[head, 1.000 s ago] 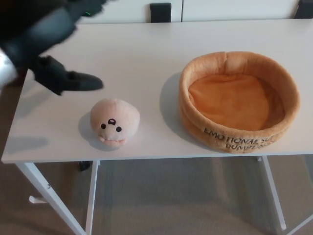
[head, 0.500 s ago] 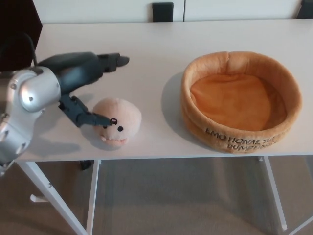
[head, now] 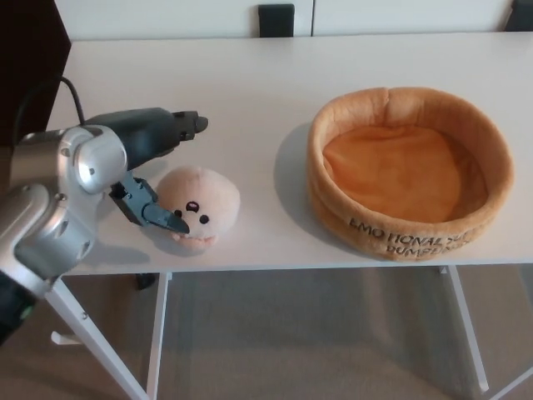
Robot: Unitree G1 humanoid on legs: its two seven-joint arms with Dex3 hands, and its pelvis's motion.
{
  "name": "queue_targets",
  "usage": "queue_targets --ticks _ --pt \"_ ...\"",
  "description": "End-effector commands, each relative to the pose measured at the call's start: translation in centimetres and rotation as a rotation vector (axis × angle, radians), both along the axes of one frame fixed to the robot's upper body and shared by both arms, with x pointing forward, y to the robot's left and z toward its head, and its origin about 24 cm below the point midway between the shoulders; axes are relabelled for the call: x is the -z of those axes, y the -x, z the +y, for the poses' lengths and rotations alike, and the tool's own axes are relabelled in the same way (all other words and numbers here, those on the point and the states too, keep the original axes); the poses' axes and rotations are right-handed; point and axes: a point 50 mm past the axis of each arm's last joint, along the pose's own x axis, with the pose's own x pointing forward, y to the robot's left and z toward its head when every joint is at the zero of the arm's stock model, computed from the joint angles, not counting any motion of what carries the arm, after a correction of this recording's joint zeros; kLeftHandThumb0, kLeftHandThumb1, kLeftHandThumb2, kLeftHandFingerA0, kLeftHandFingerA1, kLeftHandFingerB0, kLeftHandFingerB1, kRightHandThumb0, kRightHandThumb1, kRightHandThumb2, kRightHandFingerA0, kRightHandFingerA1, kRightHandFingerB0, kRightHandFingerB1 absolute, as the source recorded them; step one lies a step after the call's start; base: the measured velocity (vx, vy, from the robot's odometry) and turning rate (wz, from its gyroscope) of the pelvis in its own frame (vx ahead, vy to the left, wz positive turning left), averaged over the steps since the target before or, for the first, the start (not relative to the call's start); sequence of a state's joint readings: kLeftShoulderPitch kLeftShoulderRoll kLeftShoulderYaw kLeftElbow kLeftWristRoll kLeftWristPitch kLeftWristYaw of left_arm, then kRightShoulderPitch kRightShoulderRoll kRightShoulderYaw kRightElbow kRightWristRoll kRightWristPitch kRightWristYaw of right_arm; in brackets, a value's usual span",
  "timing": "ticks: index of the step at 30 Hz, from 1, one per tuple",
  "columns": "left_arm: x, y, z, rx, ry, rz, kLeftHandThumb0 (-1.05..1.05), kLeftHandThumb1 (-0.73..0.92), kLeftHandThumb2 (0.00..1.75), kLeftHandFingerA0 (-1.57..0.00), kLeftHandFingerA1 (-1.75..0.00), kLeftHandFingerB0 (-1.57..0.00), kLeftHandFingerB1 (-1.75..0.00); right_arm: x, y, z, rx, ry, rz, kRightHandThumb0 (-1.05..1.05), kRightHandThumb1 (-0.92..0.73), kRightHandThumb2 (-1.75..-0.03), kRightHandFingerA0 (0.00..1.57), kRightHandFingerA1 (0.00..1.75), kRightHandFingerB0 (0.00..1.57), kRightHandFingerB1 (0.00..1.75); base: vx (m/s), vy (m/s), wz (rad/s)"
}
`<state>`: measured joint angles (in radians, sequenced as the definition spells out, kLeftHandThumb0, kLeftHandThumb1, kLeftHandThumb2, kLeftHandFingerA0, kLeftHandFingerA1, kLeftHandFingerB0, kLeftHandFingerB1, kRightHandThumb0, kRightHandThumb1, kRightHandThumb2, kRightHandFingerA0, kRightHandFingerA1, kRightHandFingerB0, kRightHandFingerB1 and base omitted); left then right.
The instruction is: The robot walks towards a table in front, picks a dumpling toy with left hand and puts it in an orange round plate
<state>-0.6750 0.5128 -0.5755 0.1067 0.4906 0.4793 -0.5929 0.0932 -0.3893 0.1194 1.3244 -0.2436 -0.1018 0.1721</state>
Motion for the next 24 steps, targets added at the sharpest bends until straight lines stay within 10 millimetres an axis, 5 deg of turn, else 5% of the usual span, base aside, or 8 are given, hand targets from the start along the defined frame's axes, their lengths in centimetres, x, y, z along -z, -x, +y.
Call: queue_targets --ticks 1,6,19,24 --pt "0.4 -0.2 0.0 -0.017 -0.04 -0.038 -0.36 0.33 0.55 0.0 0.0 0.0 -0.01 0.0 -0.2 0.0 -0.002 0.014 -0.007 -0.35 -0.79 -0.64 0.63 0.46 0.46 0.36 0.0 0.0 0.0" --pt "1.2 -0.1 -0.6 -0.014 -0.038 -0.005 -0.13 0.4 0.59 0.0 0.0 0.0 -0.01 -0.1 -0.6 0.0 -0.021 0.0 -0.012 -0.34 -0.8 -0.64 0.59 0.44 0.41 0.35 0.0 0.0 0.0" --pt "3.6 0.1 -1.2 -0.006 -0.03 0.095 -0.13 0.39 0.52 0.0 0.0 0.0 -0.05 -0.1 -1.1 0.1 0.004 -0.01 -0.022 -0.33 -0.77 -0.63 0.58 0.41 0.39 0.34 0.0 0.0 0.0" --pt "4.0 0.2 -1.4 0.005 -0.09 0.137 -0.35 0.37 0.52 0.0 0.0 0.0 -0.03 -0.1 -1.3 0.0 -0.001 -0.016 -0.024 -0.3 -0.76 -0.63 0.58 0.42 0.38 0.34 0.0 0.0 0.0"
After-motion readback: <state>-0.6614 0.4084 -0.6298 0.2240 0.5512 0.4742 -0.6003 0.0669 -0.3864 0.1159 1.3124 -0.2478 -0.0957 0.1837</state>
